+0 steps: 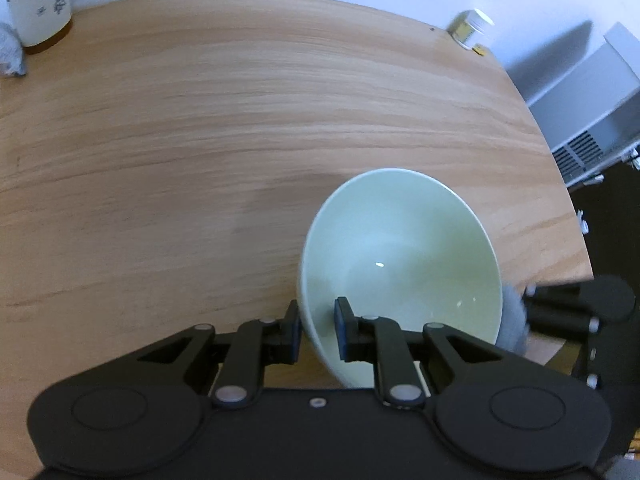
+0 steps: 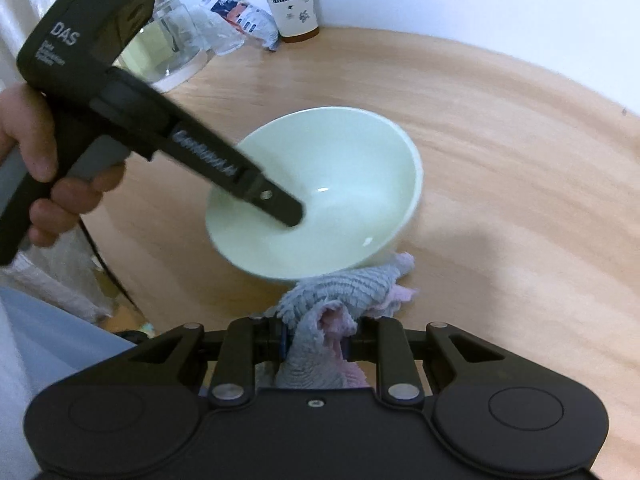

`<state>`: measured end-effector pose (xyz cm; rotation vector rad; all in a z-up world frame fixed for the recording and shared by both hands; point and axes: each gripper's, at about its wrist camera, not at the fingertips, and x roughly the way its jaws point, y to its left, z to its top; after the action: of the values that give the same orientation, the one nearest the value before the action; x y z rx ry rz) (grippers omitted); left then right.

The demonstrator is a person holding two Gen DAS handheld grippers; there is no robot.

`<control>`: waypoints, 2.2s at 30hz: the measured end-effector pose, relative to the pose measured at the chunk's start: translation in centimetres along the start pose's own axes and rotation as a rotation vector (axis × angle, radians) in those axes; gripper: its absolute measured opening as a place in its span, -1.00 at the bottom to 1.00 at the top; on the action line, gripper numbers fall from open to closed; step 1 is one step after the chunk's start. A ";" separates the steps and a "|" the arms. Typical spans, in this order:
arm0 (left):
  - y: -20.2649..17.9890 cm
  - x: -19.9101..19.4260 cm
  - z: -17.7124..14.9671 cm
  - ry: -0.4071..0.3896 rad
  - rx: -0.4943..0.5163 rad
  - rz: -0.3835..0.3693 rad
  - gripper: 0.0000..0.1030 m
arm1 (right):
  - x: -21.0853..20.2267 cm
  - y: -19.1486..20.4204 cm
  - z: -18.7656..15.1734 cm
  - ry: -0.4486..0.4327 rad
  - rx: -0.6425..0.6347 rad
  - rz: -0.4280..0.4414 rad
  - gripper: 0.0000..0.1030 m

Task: Clean bowl
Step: 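Rub the cloth along the bowl's outer wall with the right tool while the left tool holds the bowl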

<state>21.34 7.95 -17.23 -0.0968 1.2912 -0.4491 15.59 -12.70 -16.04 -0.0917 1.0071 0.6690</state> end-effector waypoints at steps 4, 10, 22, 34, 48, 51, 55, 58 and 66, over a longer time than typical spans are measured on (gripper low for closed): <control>0.0 0.0 0.2 0.016 0.040 -0.012 -0.69 | 0.0 -1.0 1.2 0.007 -0.149 -0.047 -0.51; -0.3 0.2 0.5 0.028 0.030 0.002 -0.67 | -0.9 -4.8 2.6 -0.001 -0.267 -0.056 -0.51; -1.0 0.4 -0.3 0.014 -0.041 0.020 -0.64 | -1.2 -13.5 4.3 -0.079 0.431 0.181 -0.51; -1.7 0.4 -1.4 -0.032 -0.106 0.035 -0.61 | 2.9 -16.4 0.5 -0.016 0.998 0.438 -0.51; -2.7 0.3 -1.7 -0.085 -0.168 0.106 -0.55 | 2.0 -15.9 -5.0 0.059 1.177 0.540 -0.51; -2.6 0.3 -1.6 -0.075 -0.154 0.103 -0.56 | 2.1 -15.8 -6.2 0.054 1.214 0.547 -0.51; -2.7 0.4 -1.5 -0.060 -0.134 0.100 -0.55 | 2.9 -16.3 -5.2 0.025 1.231 0.558 -0.51; -2.7 0.4 -1.4 -0.051 -0.123 0.102 -0.53 | 3.8 -16.7 -3.3 0.019 1.189 0.558 -0.51; -3.2 0.5 -1.3 -0.038 -0.152 0.121 -0.48 | 5.0 -16.9 -1.3 0.023 1.137 0.577 -0.51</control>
<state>19.34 5.09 -17.08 -0.1532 1.2848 -0.2450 25.87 -24.29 -24.62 1.2218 1.3193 0.5173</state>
